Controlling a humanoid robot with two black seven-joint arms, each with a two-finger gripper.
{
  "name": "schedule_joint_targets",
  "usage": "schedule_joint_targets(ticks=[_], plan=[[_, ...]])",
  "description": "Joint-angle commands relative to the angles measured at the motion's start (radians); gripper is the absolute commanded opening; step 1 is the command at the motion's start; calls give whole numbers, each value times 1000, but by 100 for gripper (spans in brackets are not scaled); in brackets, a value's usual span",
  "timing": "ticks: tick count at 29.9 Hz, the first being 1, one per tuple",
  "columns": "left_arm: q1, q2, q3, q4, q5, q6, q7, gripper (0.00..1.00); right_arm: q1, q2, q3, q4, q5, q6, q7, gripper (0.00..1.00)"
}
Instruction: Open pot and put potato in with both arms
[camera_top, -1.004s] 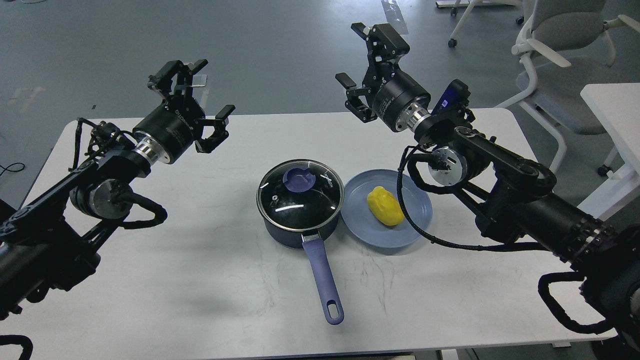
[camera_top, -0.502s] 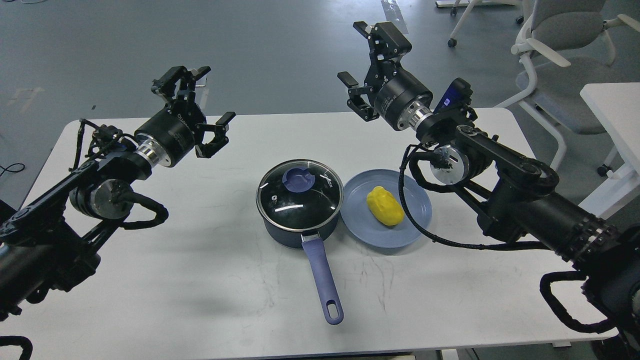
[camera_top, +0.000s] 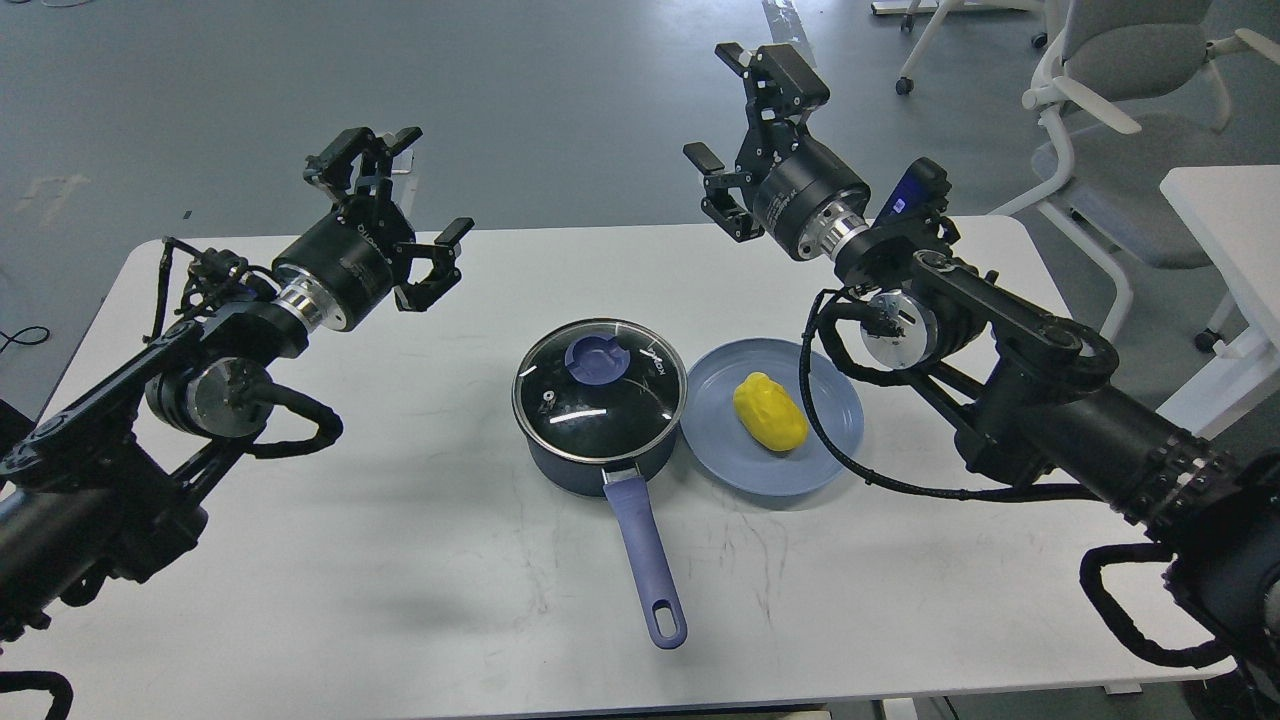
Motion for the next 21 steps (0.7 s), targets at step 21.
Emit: schedule_joint_targets(ticks=[21], plan=[[-49,59,34,-53,819,218,-209,98,-4,-32,25,14,2,-1,2,100]])
